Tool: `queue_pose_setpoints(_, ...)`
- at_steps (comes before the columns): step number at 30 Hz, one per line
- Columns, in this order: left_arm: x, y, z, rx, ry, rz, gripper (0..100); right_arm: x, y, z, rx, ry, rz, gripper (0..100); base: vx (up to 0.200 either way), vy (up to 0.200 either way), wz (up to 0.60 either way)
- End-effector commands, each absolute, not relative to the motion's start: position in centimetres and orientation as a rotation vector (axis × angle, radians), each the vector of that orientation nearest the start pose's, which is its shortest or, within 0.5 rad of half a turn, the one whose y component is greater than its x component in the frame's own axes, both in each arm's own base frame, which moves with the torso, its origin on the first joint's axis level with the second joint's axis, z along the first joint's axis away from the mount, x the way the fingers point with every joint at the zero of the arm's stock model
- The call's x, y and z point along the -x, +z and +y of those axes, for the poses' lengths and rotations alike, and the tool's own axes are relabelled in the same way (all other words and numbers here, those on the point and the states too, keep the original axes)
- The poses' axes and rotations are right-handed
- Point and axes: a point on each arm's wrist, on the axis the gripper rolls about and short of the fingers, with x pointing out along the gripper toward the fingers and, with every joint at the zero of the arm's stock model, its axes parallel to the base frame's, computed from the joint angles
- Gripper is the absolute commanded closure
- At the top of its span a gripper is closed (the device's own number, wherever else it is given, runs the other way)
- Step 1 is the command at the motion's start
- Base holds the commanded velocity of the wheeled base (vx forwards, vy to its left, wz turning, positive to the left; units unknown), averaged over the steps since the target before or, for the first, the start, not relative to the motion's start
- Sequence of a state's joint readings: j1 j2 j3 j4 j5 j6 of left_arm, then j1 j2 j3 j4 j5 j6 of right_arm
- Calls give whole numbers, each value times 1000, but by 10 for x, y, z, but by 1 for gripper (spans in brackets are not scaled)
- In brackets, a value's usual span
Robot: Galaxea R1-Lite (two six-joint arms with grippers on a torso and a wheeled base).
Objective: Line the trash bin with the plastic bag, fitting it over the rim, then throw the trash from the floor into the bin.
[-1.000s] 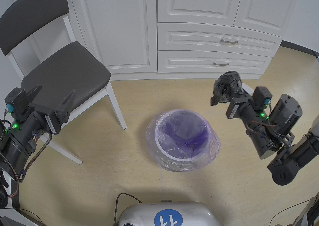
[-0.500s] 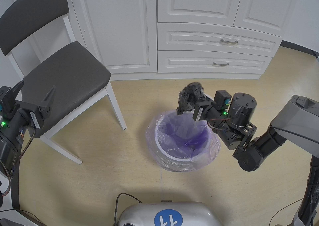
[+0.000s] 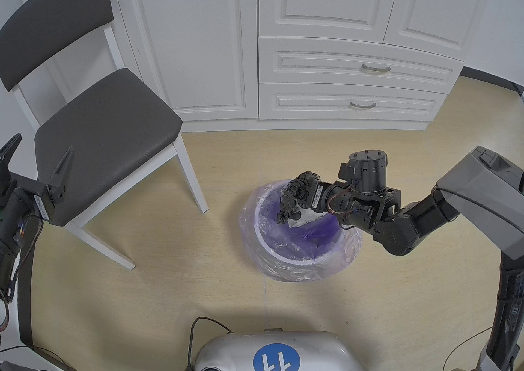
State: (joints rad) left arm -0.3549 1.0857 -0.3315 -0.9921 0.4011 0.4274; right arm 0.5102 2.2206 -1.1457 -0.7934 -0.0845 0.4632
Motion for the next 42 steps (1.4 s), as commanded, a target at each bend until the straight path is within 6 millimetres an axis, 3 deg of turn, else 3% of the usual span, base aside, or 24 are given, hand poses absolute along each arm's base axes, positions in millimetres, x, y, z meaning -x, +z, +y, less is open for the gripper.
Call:
queue_pose_setpoints(1, -128, 224, -38, -339, 95, -212, 0, -391, 76, 207, -388, 339, 387, 100, 0, 0, 0)
queue_pose_setpoints(10, -128, 223, -38, -337, 97, -208, 0, -404, 42, 211, -432, 354, 481, 100, 0, 0, 0)
queue_pose_setpoints(22, -129, 221, -38, -341, 93, -197, 0, -432, 29, 192, -576, 315, 606, 100, 0, 0, 0)
queue_pose_setpoints(30, -131, 219, -39, -344, 90, -185, 0, -433, 25, 190, -575, 301, 634, 100, 0, 0, 0)
queue_pose_setpoints(42, -132, 216, -39, -349, 87, -172, 0, -446, 4, 187, -569, 262, 676, 100, 0, 0, 0)
